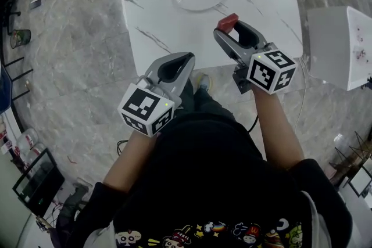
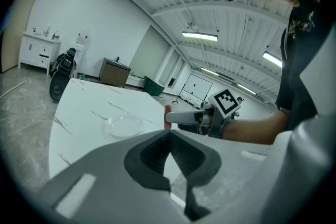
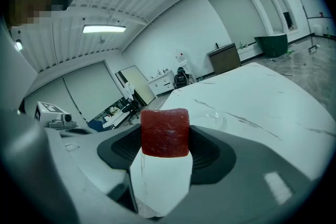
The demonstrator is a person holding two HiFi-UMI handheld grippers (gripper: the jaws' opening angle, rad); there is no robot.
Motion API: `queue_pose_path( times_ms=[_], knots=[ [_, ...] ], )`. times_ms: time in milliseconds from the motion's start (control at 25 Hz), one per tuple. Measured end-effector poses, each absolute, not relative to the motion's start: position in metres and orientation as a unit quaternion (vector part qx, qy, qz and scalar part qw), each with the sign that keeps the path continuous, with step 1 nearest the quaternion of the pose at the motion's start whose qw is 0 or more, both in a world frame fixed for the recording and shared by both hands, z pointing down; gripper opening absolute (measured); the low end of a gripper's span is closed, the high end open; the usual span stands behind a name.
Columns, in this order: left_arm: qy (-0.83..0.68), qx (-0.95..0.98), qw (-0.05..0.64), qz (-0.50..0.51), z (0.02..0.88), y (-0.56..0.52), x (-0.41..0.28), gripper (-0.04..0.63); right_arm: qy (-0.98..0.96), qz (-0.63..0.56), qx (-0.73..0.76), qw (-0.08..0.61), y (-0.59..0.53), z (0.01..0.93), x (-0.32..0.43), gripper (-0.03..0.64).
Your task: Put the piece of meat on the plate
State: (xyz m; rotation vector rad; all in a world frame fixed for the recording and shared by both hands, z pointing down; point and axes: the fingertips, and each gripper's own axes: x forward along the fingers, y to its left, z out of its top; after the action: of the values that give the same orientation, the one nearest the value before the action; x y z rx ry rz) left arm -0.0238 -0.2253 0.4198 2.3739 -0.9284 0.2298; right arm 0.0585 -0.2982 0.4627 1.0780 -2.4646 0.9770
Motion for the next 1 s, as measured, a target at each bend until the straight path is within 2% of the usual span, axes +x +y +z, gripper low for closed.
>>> queue_pose_path(
  times_ms=[680, 1000],
  knots=[
    [-0.362, 0.870, 0.328, 0.066, 0.447, -0.254, -0.100, 0.000, -0.786, 0.313, 0.414, 0.335, -0.407, 0.581, 0.017, 0.308],
    [-0.368, 0.863, 0.342, 0.060, 0.459, -0.259, -0.116, 0.000, -0.774, 0.308, 0.414, 0.367, -0.421, 0.597, 0.009, 0.308]
  ],
)
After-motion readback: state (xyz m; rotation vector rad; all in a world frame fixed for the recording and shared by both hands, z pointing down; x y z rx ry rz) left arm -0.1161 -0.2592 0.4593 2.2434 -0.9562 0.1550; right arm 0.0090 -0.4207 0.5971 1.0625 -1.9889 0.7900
